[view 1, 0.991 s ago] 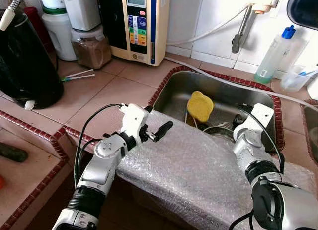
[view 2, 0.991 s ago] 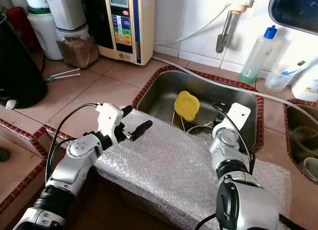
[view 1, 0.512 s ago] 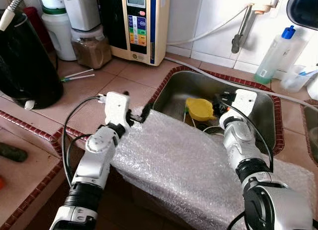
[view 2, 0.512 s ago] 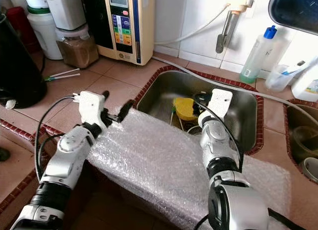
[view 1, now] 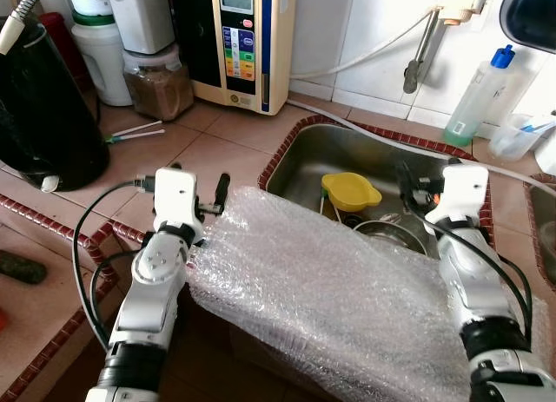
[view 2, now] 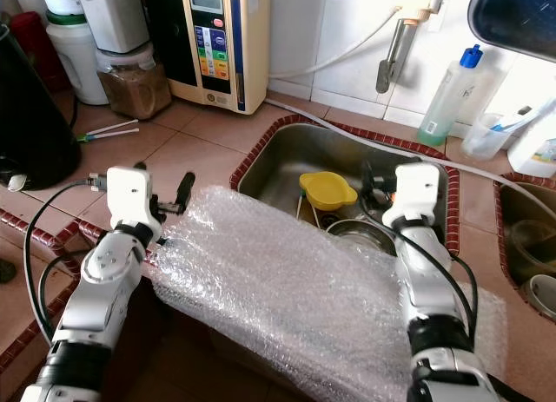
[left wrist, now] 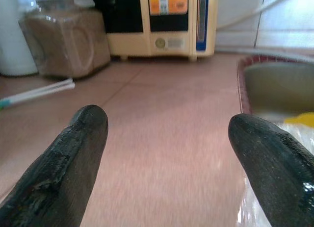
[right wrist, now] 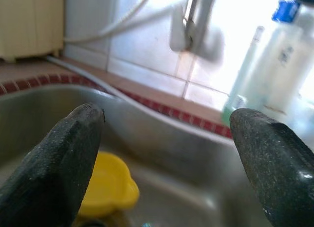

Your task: Kitchen organization

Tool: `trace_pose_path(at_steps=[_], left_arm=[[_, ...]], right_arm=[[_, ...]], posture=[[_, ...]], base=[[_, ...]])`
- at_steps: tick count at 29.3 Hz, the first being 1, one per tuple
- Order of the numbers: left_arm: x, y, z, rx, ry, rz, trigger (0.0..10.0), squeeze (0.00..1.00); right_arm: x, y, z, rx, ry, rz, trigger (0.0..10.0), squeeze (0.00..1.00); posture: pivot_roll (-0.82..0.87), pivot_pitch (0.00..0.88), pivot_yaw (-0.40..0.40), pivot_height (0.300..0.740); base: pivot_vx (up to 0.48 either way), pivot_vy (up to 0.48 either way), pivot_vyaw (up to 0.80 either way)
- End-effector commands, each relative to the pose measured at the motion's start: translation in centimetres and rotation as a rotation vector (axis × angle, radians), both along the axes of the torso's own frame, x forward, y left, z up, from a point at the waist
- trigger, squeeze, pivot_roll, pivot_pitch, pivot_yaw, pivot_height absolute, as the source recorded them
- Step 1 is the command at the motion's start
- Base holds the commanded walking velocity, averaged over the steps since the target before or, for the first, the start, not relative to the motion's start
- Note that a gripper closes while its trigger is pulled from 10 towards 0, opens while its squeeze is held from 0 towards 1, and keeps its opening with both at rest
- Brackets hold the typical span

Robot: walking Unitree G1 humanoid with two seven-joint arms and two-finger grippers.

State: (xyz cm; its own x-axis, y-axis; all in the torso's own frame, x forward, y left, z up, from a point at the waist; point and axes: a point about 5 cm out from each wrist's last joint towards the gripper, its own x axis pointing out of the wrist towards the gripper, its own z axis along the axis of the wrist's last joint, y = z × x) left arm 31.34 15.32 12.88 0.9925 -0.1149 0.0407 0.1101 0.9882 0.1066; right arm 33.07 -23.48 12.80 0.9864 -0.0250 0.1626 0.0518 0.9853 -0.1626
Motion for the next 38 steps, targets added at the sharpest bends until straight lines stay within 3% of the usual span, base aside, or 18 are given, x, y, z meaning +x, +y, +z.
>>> trace_pose_path(at_steps=[1, 5, 8, 10, 11, 12, 17, 18, 19, 20, 22, 23, 24, 27, 38], left_arm=[[-0.1, -0.5, 0.7, 0.023, -0.02, -0.001, 10.0, 0.0], [-0.4, -0.6, 0.8, -0.016, -0.004, 0.035, 10.0, 0.0], [-0.4, 0.0, 0.7, -0.104, 0.035, 0.08, 10.0, 0.0], [-0.4, 0.0, 0.8, -0.098, 0.035, 0.083, 10.0, 0.0], [-0.4, -0.1, 0.8, -0.097, 0.035, 0.066, 10.0, 0.0], [-0.4, -0.4, 1.0, -0.101, 0.026, 0.026, 10.0, 0.0], [-0.5, -0.9, 1.1, -0.121, 0.046, -0.001, 10.0, 0.0], [-0.5, -1.0, 1.1, -0.109, 0.051, 0.0, 10.0, 0.0], [-0.6, -1.0, 1.1, -0.103, 0.05, 0.001, 10.0, 0.0], [-0.6, -1.1, 1.1, -0.084, 0.046, 0.0, 10.0, 0.0], [-0.6, -1.2, 1.1, -0.074, 0.044, -0.002, 10.0, 0.0], [-0.7, -1.4, 1.0, -0.088, 0.048, -0.004, 10.0, 0.0], [-0.7, -1.5, 1.0, -0.112, 0.051, -0.012, 10.0, 0.0], [-0.8, -1.7, 1.0, -0.137, 0.054, -0.027, 10.0, 0.0], [-0.6, -1.9, 1.3, -0.091, 0.03, -0.011, 10.0, 0.0]], right_arm=[[-0.3, -0.6, 0.6, 0.006, -0.009, -0.014, 10.0, 1.0], [-0.7, -0.9, 0.4, 0.021, 0.016, -0.022, 10.0, 1.0], [-1.4, -0.8, 0.5, 0.026, 0.029, -0.015, 10.0, 1.0], [-1.4, -0.8, 0.5, 0.031, 0.032, -0.014, 10.0, 0.99], [-1.5, -0.8, 0.6, 0.032, 0.031, -0.014, 10.0, 0.95], [-1.5, -0.6, 0.6, 0.033, 0.028, -0.009, 10.0, 0.73], [-1.5, -0.3, 0.7, 0.049, 0.036, -0.01, 10.0, 0.65], [-1.5, -0.1, 0.7, 0.06, 0.042, -0.01, 10.0, 0.49], [-1.5, -0.1, 0.7, 0.059, 0.043, -0.011, 10.0, 0.49], [-1.5, 0.0, 0.8, 0.056, 0.042, -0.011, 10.0, 0.35], [-1.6, 0.0, 0.8, 0.057, 0.041, -0.011, 10.0, 0.35], [-1.6, 0.0, 0.8, 0.067, 0.041, -0.012, 10.0, 0.07], [-1.5, 0.0, 0.8, 0.067, 0.042, -0.011, 10.0, 0.0], [-1.5, 0.2, 0.8, 0.067, 0.045, -0.004, 10.0, 0.0], [-1.0, 1.3, 1.3, 0.089, 0.038, 0.026, 10.0, 0.0]], posture=[[0.04, 0.0, -0.012, 0.74], [0.04, 0.0, -0.027, 0.74], [0.04, 0.0, -0.025, 0.74], [0.04, 0.0, -0.024, 0.74], [0.04, 0.0, -0.023, 0.74], [0.04, 0.0, -0.022, 0.74], [0.04, 0.0, -0.018, 0.74], [0.03, 0.0, -0.011, 0.74], [0.03, 0.0, -0.011, 0.74], [0.04, 0.0, -0.011, 0.74], [0.04, 0.0, -0.012, 0.74], [0.04, 0.0, -0.012, 0.74], [0.04, 0.0, -0.011, 0.74], [0.04, 0.0, -0.013, 0.74], [0.04, 0.0, -0.016, 0.74]], base=[[0.0, 0.0, 0.0], [0.0, 0.0, -0.2], [0.0, 0.0, -0.65], [0.0, 0.0, -0.58], [0.0, 0.0, -0.43], [0.0, 0.0, 0.0], [0.0, 0.0, 0.0], [0.0, 0.0, -0.8], [0.0, 0.0, -0.8], [0.0, 0.0, 0.0], [0.0, 0.0, 0.0], [0.0, 0.0, 0.0], [0.0, 0.0, 0.0], [0.0, 0.0, 0.0], [0.0, 0.0, 0.0]])
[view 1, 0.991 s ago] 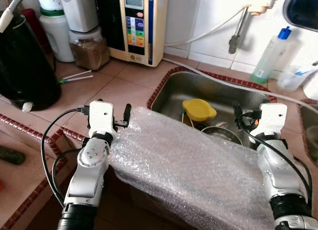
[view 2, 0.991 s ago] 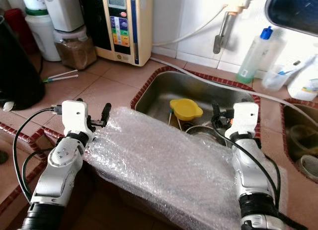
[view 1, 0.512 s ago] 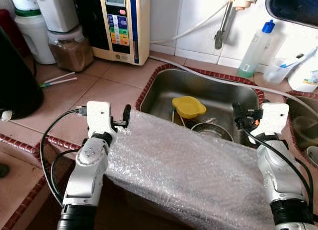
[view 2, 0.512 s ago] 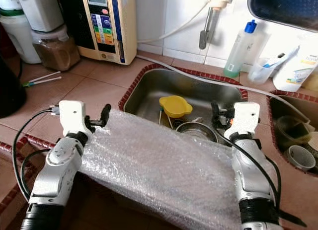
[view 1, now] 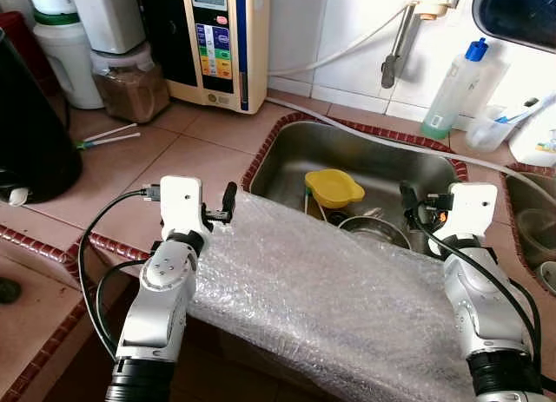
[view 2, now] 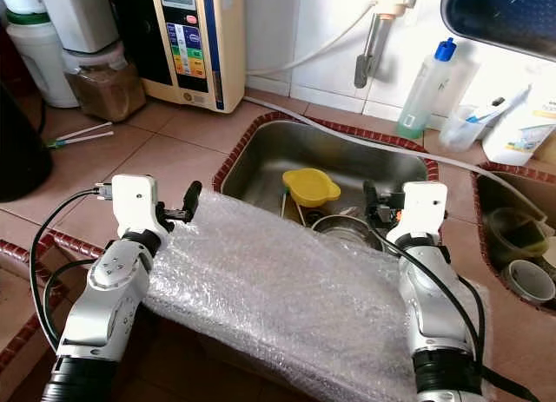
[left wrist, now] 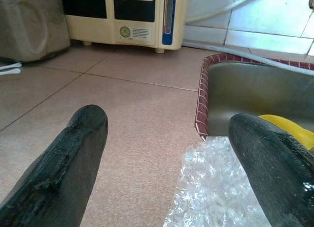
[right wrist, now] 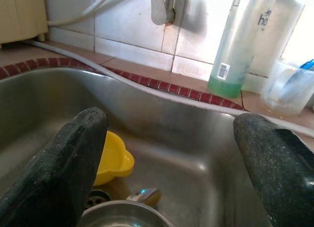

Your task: Kitchen organization

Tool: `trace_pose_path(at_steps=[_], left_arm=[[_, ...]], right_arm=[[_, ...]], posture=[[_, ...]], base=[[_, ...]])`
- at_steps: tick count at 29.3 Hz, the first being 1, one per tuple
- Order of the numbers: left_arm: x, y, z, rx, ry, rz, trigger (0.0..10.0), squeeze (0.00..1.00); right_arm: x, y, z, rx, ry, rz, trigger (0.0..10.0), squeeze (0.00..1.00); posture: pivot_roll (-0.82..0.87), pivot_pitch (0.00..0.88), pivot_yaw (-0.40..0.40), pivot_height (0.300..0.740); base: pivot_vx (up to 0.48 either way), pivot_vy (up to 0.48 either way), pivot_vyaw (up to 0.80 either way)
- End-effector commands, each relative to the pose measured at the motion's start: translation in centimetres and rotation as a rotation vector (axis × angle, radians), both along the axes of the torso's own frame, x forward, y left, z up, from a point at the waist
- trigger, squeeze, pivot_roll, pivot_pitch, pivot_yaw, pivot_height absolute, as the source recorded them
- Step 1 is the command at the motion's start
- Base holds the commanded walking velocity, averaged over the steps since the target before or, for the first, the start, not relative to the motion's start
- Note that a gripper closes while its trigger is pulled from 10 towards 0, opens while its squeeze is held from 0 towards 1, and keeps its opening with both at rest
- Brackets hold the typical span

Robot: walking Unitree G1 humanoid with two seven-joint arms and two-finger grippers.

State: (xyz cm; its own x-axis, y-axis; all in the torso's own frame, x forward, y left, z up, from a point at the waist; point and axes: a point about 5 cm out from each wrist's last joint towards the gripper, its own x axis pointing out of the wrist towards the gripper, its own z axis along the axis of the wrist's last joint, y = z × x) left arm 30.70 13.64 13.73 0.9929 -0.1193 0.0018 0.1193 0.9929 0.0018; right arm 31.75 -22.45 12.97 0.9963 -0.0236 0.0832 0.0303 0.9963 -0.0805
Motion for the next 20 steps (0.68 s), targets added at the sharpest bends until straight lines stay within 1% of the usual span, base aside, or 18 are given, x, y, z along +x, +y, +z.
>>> trace_pose_path(at_steps=[1, 15, 20], left_arm=[[0.05, -0.22, 0.45, 0.014, -0.021, 0.0, 10.0, 0.0], [0.13, -0.02, 0.31, 0.039, -0.006, 0.015, 10.0, 0.0], [0.14, 0.02, 0.18, 0.041, 0.002, 0.019, 10.0, 0.0]], right_arm=[[0.29, 0.31, 1.2, 0.006, -0.042, 0.013, 10.0, 0.0], [0.28, 0.32, 1.24, 0.013, -0.041, 0.011, 10.0, 0.0], [0.42, 0.38, 1.29, 0.017, -0.042, 0.008, 10.0, 0.0]], posture=[[0.04, 0.0, -0.016, 0.74], [0.04, 0.0, -0.015, 0.74], [0.04, 0.0, -0.013, 0.74]], base=[[0.0, 0.0, 0.0], [0.0, 0.0, 0.0], [-0.266, 0.0, 0.0]])
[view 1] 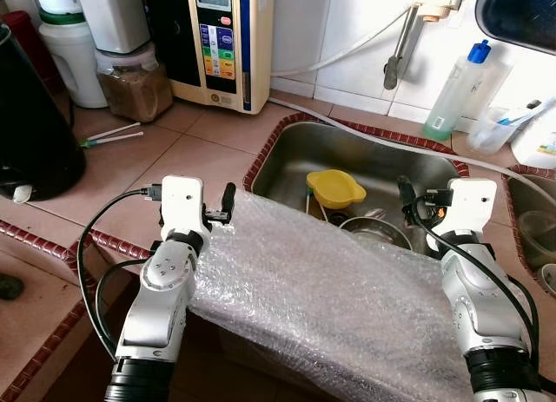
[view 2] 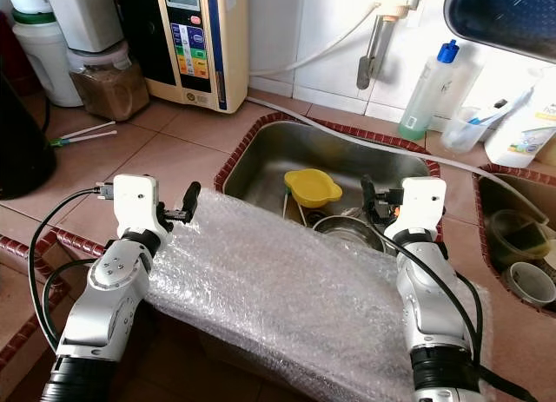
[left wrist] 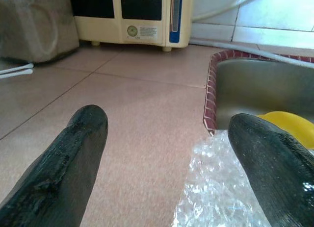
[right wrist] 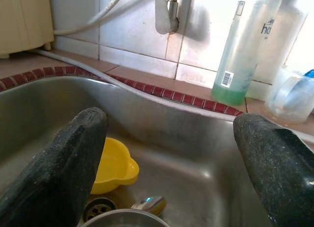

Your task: Kitchen organization

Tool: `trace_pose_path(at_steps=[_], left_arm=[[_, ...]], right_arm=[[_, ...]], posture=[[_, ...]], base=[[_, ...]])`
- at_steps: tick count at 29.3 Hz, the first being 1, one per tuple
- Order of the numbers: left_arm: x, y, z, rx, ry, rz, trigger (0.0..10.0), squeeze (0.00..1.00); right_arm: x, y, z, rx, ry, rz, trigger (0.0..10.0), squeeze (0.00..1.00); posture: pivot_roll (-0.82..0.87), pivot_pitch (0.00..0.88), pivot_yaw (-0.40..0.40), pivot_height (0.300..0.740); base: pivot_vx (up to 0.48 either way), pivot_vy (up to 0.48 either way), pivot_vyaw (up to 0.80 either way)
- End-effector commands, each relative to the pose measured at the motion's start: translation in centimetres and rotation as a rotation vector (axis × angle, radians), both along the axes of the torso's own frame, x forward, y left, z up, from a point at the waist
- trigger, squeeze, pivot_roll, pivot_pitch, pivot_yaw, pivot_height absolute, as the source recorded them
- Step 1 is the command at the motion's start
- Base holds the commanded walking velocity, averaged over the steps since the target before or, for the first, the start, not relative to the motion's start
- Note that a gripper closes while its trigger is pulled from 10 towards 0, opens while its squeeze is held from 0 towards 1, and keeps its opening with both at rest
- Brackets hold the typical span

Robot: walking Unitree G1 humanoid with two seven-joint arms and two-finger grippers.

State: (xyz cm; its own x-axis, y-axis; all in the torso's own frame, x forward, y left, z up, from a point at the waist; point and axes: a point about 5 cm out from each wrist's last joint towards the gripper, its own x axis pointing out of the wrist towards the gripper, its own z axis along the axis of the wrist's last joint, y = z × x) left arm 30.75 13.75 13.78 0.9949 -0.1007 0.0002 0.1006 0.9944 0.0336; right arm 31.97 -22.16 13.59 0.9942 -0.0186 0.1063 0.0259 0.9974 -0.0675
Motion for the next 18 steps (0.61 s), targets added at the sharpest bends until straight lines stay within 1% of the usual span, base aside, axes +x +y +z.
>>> trace_pose_path(at_steps=[1, 18], left_arm=[[0.08, -0.08, 0.11, 0.01, 0.006, 0.001, 10.0, 0.0], [0.13, -0.16, -0.1, 0.011, 0.02, -0.001, 10.0, 0.0]], right_arm=[[0.21, 0.09, 0.67, 0.005, -0.018, 0.002, 10.0, 0.0], [0.37, -0.43, 0.96, 0.003, -0.026, -0.02, 10.0, 0.0]], posture=[[0.04, 0.0, -0.012, 0.74], [0.04, 0.0, -0.005, 0.74]], base=[[-0.27, 0.0, 0.0], [-0.27, 0.0, 0.0]])
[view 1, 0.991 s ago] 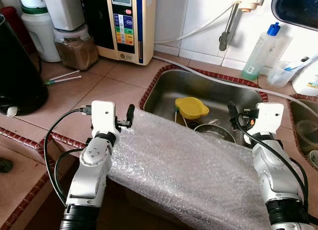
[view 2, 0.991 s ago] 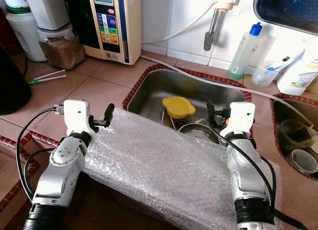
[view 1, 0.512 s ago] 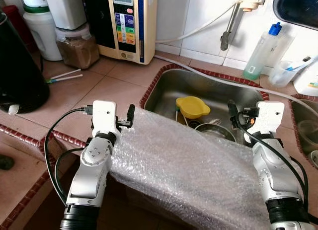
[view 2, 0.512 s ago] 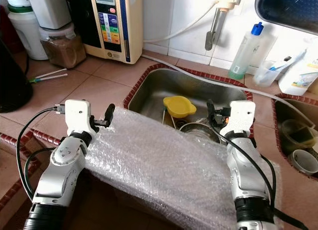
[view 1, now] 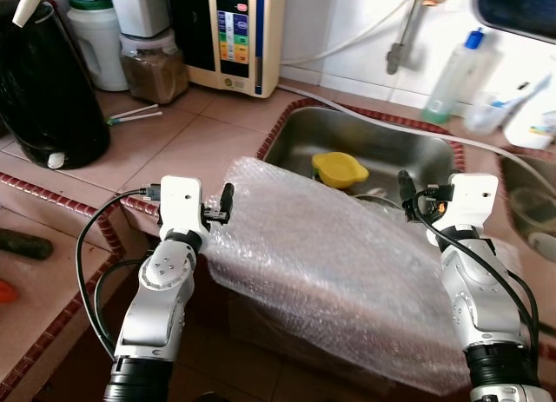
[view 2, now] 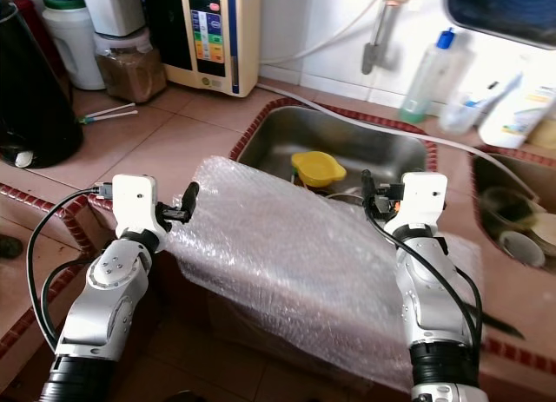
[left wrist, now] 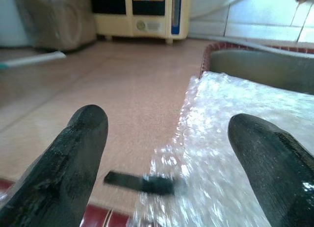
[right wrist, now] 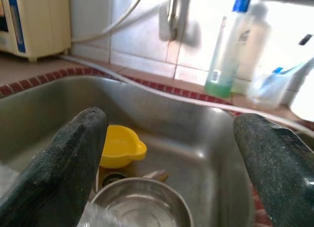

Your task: Kitchen organization

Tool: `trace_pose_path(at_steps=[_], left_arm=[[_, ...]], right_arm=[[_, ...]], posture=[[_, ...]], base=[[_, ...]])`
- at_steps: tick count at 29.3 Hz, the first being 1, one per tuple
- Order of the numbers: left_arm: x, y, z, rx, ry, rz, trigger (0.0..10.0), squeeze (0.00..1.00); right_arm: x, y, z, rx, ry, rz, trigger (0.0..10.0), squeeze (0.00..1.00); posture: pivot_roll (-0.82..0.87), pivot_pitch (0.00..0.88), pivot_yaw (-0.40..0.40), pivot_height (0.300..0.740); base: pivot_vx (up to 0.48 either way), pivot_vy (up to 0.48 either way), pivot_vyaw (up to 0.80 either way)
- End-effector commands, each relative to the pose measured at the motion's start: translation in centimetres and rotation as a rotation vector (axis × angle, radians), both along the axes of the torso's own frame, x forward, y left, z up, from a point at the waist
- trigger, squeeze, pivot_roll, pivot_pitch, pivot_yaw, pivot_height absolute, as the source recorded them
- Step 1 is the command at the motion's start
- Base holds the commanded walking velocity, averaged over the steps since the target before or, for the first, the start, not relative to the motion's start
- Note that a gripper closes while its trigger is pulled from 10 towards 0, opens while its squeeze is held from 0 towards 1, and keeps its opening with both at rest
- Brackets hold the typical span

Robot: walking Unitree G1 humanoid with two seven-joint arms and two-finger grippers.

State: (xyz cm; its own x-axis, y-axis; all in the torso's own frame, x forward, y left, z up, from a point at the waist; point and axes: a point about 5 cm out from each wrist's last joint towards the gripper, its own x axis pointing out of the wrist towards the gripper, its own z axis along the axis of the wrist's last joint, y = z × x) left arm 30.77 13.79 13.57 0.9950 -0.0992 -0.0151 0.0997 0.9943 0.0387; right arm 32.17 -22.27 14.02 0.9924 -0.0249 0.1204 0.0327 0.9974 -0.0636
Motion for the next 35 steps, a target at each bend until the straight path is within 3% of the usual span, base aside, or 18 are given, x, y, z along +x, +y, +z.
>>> trace_pose_path(at_steps=[1, 35], left_arm=[[0.11, -0.21, 0.11, 0.004, 0.006, -0.002, 10.0, 0.0], [0.39, -0.63, 0.34, 0.005, 0.003, -0.015, 10.0, 0.0]], right_arm=[[0.17, -0.33, 0.53, 0.0, -0.012, -0.014, 10.0, 0.0], [0.59, -0.13, 1.25, -0.001, -0.04, -0.014, 10.0, 0.0]], posture=[[0.04, 0.0, -0.005, 0.74], [0.02, 0.0, 0.003, 0.74]], base=[[-0.274, 0.0, 0.0], [-0.282, 0.0, 0.0]])
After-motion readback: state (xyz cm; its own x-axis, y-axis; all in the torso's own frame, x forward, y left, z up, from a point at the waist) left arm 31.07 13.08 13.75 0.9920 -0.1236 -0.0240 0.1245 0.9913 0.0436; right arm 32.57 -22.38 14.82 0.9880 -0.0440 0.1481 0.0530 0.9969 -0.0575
